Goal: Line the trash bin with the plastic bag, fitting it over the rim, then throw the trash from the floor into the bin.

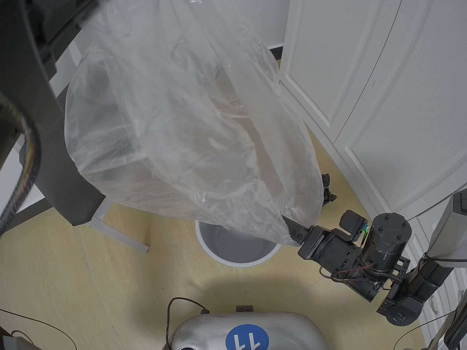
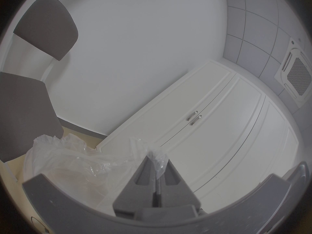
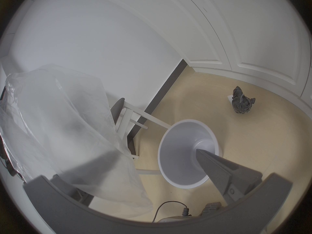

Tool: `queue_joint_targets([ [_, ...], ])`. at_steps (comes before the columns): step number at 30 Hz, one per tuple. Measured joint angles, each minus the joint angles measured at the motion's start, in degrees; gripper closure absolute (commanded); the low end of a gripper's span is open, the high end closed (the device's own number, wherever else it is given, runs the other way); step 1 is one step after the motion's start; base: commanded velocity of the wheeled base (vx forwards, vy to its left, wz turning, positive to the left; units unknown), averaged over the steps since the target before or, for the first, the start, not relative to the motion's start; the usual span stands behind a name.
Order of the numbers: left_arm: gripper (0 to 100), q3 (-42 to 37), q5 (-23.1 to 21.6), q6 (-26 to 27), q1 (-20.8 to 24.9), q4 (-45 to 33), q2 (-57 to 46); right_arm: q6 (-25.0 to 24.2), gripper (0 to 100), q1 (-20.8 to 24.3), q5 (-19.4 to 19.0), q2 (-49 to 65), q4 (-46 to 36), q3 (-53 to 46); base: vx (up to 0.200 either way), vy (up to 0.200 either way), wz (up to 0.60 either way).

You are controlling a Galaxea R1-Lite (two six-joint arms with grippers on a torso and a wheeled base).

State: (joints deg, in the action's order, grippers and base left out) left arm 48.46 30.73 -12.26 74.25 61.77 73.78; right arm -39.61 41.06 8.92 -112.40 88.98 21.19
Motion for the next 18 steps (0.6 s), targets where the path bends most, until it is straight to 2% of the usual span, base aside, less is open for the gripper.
queue_joint_targets([
  [18,100,-0.04,0.0,-0.11,0.3,0.0,0.09,0.04,0,0.61,-0.06,0.24,0.0,-0.27,0.0,0.0,0.0],
])
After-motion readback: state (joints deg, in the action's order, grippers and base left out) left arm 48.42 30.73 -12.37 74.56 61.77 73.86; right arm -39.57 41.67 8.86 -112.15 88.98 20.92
